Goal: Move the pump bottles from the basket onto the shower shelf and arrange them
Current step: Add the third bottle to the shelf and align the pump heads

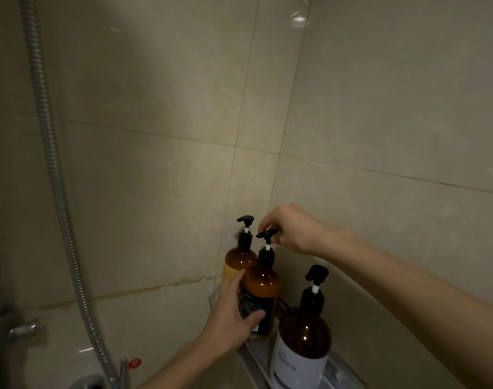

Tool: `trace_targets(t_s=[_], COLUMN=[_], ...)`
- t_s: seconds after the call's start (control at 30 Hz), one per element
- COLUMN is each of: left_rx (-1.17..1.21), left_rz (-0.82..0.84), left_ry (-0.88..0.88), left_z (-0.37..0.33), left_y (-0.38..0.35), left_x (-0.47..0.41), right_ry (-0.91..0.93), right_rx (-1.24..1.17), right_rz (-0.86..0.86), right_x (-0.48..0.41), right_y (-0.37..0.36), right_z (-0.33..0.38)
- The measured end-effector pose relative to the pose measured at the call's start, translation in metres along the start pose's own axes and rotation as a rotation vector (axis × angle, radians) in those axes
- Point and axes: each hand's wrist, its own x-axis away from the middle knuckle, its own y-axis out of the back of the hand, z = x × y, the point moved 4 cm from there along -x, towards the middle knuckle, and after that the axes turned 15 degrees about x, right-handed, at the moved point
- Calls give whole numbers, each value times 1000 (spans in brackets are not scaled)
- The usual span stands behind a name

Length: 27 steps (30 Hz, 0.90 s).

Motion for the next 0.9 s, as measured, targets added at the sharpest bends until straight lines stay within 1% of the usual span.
trace_targets(t_s=[0.13,0.2,0.53,0.67,0.73,0.8,0.9], left_rx=[-65,-61,96,103,51,-7,-8], left_rz=[-101,-132,0,38,6,-74,-127], left_ry=[-25,-32,62,36,22,23,-18], left_z=[-5,-5,3,3,1,-3,-6], left_y=[-2,-2,2,1,-1,-2,-1], left_x=[1,0,-2,1,4,6,5], right_ry=[-2,1,-12,-10,-13,-12,-12], right_rx=[13,8,8,12,12,19,27], right_rz=[-8,-9,-28,-36,-40,-44,-46], right_x=[0,0,1,1,2,3,4], right_y=[-1,-1,-2,-2,-2,-2,-1], right_z=[0,-1,0,2,2,3,4])
